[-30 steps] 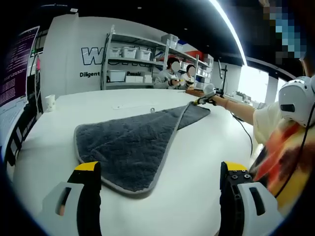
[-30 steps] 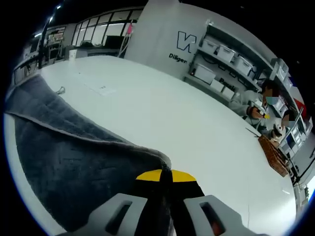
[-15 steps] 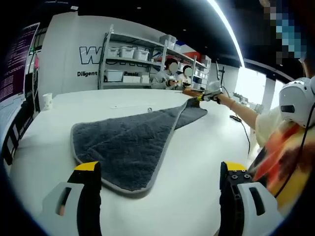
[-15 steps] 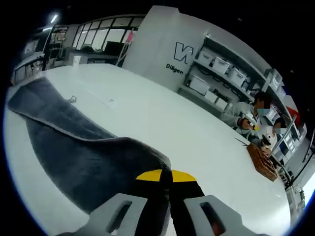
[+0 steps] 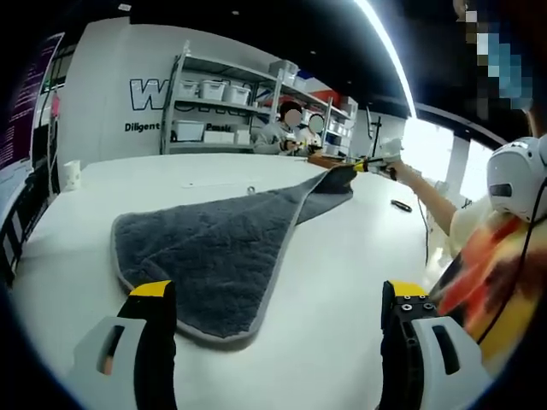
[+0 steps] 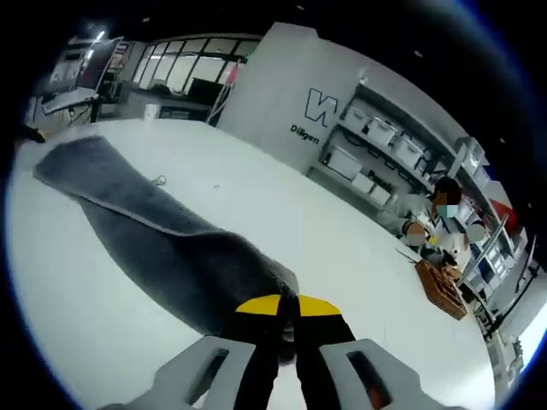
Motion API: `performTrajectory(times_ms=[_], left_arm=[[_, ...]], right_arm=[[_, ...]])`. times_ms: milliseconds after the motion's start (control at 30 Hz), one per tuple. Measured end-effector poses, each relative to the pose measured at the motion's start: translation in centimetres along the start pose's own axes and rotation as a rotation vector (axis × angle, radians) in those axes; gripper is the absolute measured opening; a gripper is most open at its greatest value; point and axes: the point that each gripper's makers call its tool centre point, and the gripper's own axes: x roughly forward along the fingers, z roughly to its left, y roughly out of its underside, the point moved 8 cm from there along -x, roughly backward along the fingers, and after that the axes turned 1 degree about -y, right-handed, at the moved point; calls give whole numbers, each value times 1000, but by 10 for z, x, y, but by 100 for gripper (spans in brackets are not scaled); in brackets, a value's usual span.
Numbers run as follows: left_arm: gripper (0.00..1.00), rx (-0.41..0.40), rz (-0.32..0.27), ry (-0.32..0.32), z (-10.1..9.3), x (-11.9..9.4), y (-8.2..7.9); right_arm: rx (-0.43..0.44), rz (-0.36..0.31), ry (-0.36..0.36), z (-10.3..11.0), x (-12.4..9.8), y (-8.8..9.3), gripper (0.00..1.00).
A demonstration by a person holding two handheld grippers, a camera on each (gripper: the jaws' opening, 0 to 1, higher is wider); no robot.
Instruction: Open the folded towel by lifting each exposed corner and separating the folded layers until the towel lies flat within the target outline without major curled edges
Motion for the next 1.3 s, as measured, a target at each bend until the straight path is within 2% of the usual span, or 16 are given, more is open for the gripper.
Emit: performTrajectory(times_ms=[133,200,600,700,767,833,933,1167,1300], left_arm=[[98,-1,-4,13,-1,2,-1],[98,0,-2,19,-1,4,-1],[98,6,16,40,-5,8,1],[98,3,17,43,-6,8,1],[98,-1,16,42,-5,9,1],[98,-3,11,43,-5,9,0],[98,-10,2,52,-6,10,-2],[97,-13,12,56,-3,12,-1],[97,-23,1,57,-3,12,-1]], right_arm=[[11,6,-3,8,-16,6,0],[30,-12,-28,16,-24,10,0],[41,11,-64,47,-55,33,0],[49,18,-122,55,-59,39,0],[10,6,-134,58,-61,43,0],[-21,50,-145,62,-64,49,0],[-6,86,-155,63,-67,60,0],[61,127,-173,60,-74,84,0],[54,156,-200,63,-77,93,0]])
